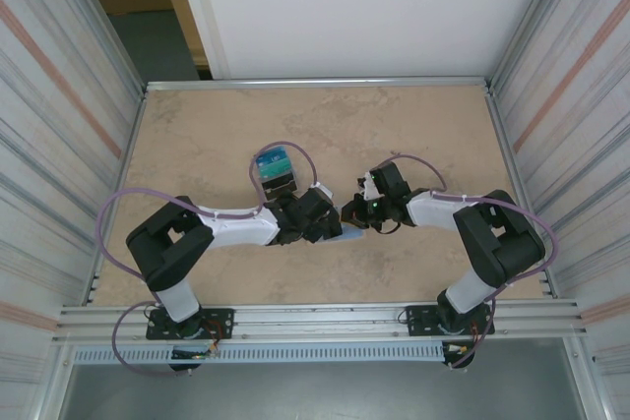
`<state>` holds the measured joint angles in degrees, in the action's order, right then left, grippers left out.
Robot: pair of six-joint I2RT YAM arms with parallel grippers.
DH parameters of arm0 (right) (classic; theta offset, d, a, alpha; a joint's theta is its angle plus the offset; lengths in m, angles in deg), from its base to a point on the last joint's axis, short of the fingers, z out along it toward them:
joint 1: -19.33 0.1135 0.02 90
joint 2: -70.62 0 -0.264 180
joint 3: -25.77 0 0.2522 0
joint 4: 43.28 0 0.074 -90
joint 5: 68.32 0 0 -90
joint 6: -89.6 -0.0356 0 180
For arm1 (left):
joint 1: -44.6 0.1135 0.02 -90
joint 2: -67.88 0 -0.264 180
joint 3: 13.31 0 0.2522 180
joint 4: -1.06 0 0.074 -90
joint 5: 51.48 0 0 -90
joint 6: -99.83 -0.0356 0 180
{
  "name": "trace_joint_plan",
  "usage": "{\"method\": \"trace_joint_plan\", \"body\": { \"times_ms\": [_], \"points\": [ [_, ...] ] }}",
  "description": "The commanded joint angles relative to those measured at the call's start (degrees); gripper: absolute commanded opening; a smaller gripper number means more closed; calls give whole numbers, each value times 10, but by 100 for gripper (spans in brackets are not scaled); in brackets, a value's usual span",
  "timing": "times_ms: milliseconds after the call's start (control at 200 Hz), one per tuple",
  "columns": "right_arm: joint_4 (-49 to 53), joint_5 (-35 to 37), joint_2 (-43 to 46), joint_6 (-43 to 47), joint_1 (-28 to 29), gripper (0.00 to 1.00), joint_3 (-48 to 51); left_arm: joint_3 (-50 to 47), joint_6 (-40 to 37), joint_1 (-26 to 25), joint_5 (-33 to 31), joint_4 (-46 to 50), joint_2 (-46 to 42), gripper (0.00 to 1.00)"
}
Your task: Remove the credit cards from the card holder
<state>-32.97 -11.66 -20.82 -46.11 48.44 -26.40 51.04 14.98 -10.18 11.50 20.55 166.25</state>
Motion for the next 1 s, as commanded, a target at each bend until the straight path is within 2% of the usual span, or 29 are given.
{"method": "trace_joint_plan", "body": {
  "times_ms": [0, 511, 992],
  "points": [
    [-40, -33, 8, -20, -3, 9, 6, 1, 0, -4, 2, 17, 16, 99],
    [-83, -41, -30, -35, 10, 17, 13, 0, 7, -8, 6, 16, 15, 99],
    [-98, -53, -51, -39, 18, 17, 5, 2, 14, -8, 15, 12, 17, 99]
  ]
}}
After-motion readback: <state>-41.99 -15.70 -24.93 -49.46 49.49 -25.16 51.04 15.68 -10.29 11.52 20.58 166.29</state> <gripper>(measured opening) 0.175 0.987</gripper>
